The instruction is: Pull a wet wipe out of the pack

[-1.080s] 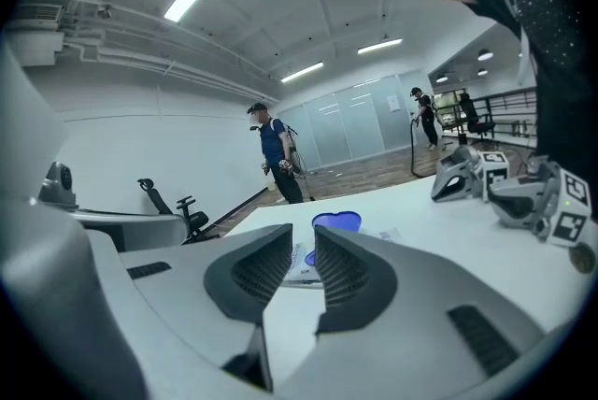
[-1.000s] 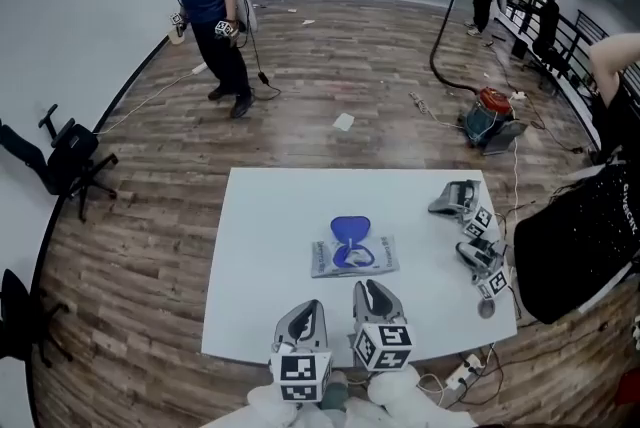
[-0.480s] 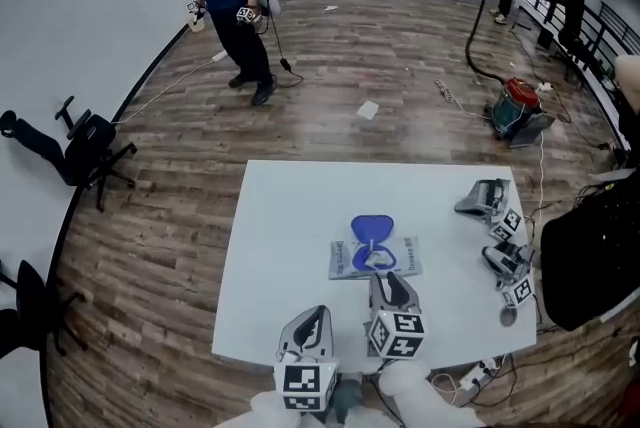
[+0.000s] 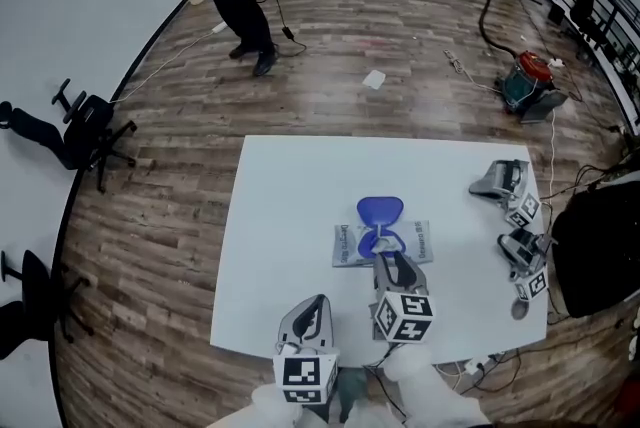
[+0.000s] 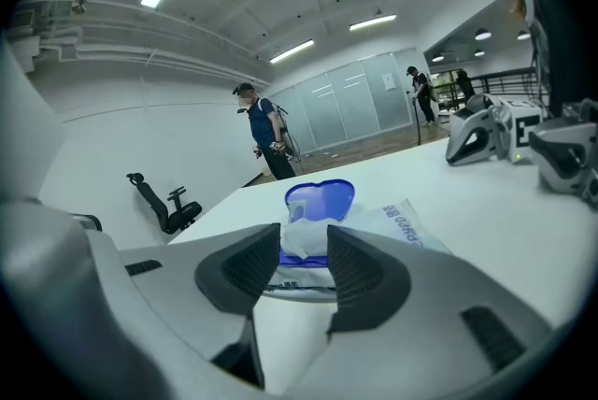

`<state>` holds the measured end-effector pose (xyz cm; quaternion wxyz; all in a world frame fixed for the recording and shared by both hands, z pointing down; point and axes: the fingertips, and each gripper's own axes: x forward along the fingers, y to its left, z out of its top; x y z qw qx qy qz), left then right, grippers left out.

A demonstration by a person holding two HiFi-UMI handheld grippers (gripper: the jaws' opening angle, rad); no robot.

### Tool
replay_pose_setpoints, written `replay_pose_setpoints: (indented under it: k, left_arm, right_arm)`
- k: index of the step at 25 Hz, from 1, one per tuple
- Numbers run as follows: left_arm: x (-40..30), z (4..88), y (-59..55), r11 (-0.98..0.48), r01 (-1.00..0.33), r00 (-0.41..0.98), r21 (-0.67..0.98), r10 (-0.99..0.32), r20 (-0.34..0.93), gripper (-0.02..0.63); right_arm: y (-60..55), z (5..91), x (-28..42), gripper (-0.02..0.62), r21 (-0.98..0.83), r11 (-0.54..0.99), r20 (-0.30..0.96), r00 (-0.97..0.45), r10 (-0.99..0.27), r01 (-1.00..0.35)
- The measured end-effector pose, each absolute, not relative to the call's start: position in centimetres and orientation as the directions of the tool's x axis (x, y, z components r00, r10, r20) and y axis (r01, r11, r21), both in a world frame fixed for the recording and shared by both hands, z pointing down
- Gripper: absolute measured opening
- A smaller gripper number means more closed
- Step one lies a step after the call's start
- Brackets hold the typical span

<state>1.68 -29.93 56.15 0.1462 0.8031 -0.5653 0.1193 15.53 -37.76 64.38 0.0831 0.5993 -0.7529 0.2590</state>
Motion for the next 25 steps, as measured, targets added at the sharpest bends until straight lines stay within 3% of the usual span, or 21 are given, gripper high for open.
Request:
replay_pose_setpoints:
  k: [25]
  left_arm:
    - [-0.6, 58.3, -31.1, -0.238, -0.962, 0.274, 0.138, -0.871, 0.409, -0.004]
  right_arm:
    - [-40.1, 66.3, 14.6, 0.153, -0.293, 0.152, 0.511, -0.288, -0.810, -0.944]
